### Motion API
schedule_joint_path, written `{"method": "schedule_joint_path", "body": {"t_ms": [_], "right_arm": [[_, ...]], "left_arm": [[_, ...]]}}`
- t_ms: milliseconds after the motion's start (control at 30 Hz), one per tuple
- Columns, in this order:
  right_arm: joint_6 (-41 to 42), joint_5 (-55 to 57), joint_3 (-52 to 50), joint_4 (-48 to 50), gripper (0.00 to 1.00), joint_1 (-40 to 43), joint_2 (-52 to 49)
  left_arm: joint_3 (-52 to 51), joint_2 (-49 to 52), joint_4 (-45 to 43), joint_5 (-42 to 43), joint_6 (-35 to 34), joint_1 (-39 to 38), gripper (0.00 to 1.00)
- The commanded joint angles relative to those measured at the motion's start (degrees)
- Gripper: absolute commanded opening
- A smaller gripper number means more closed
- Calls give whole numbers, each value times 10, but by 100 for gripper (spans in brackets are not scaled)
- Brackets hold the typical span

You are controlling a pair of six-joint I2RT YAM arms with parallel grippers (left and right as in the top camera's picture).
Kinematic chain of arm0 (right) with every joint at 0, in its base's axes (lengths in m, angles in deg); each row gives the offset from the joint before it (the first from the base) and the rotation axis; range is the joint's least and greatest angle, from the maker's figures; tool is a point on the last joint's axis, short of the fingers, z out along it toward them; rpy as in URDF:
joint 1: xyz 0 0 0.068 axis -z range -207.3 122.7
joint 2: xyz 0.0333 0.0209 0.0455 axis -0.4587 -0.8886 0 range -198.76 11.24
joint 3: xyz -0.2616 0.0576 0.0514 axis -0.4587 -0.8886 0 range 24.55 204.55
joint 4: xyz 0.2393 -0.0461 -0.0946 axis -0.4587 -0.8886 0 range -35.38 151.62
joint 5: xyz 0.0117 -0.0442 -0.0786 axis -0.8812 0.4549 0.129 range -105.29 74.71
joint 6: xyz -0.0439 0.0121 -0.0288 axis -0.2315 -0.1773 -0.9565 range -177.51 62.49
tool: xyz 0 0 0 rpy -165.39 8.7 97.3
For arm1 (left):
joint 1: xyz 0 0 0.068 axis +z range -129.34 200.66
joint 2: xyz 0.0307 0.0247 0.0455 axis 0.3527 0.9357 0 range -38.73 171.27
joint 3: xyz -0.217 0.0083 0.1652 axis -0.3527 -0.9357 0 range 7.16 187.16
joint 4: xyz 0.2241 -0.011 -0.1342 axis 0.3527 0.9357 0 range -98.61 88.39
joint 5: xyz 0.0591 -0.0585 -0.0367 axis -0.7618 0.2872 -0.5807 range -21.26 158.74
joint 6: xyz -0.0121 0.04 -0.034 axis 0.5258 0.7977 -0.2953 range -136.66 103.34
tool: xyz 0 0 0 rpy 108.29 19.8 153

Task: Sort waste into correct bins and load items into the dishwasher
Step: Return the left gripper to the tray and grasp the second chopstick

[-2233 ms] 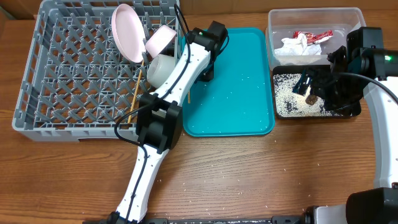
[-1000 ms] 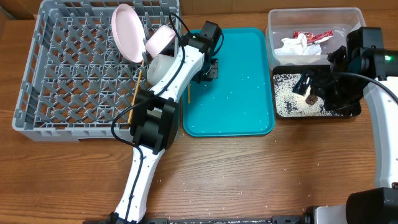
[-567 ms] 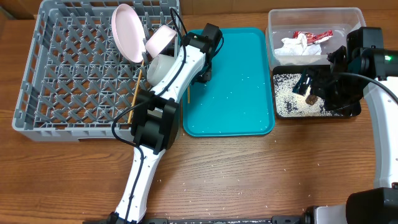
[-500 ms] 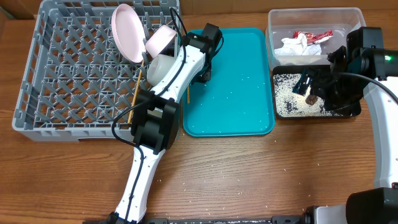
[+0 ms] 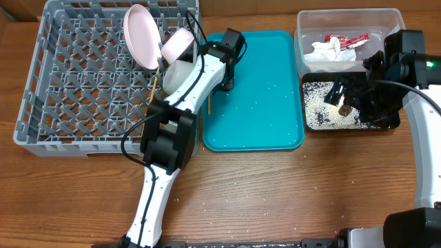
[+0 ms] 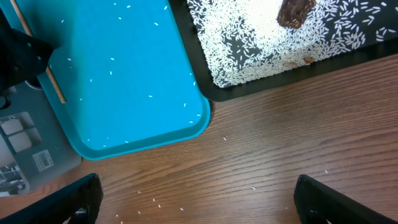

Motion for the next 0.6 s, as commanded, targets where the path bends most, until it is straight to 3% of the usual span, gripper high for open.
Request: {"method": "schedule_joint_path", "body": {"t_ms": [0, 467, 567], "right_arm": [[-3, 5, 10, 3, 100, 0, 9], [-3, 5, 10, 3, 100, 0, 9], [-3, 5, 10, 3, 100, 0, 9]], "left_arm": [[-39, 53, 4, 65, -6, -1, 43], [-53, 53, 4, 142, 1, -1, 44], [-56, 54, 4, 141, 1, -1, 29]]}}
